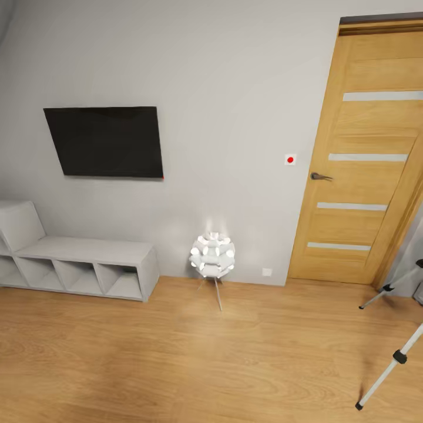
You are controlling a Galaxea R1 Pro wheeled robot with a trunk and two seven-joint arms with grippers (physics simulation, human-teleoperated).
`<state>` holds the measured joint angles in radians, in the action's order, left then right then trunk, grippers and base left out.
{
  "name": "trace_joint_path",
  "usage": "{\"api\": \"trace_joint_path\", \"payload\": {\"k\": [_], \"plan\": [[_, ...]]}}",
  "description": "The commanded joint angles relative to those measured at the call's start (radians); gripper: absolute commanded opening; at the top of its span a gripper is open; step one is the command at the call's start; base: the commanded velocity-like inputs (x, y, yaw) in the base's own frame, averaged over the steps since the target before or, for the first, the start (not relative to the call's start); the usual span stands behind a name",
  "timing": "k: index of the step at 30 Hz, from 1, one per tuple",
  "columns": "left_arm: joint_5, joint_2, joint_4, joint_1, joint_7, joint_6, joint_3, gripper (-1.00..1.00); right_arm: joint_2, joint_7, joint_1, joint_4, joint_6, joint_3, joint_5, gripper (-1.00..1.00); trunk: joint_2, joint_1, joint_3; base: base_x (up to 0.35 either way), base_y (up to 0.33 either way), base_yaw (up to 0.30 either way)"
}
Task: Attach the digital camera to the camera tripod in the bedroom.
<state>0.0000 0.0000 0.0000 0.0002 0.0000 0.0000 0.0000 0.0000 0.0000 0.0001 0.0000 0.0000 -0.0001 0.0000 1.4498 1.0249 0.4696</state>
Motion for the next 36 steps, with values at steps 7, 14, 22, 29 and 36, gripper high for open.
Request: {"api": "trace_joint_path", "payload": {"k": [7,14,22,29,36], "plan": [[0.039,-0.020,-0.032,0.001,-0.001,-0.021,0.013,1.00,-0.012,-0.008,-0.001,0.001,-0.028,0.007,0.006,1.00,0.000,0.000,0.000,0.000,0.000,0.000],[0.011,-0.024,-0.034,0.002,-0.002,-0.037,0.014,1.00,-0.011,-0.003,-0.001,0.000,0.005,0.008,0.008,1.00,0.000,0.000,0.000,0.000,0.000,0.000],[0.002,-0.024,-0.034,0.003,-0.002,-0.040,0.014,1.00,-0.011,-0.004,-0.002,0.000,0.006,0.008,0.008,1.00,0.000,0.000,0.000,0.000,0.000,0.000],[0.002,-0.025,-0.034,0.002,-0.002,-0.040,0.014,1.00,-0.011,-0.004,-0.002,0.000,0.006,0.008,0.008,1.00,0.000,0.000,0.000,0.000,0.000,0.000],[0.003,-0.025,-0.034,0.002,-0.002,-0.040,0.014,1.00,-0.011,-0.002,-0.001,0.000,0.007,0.008,0.008,1.00,0.000,0.000,0.000,0.000,0.000,0.000]]}}
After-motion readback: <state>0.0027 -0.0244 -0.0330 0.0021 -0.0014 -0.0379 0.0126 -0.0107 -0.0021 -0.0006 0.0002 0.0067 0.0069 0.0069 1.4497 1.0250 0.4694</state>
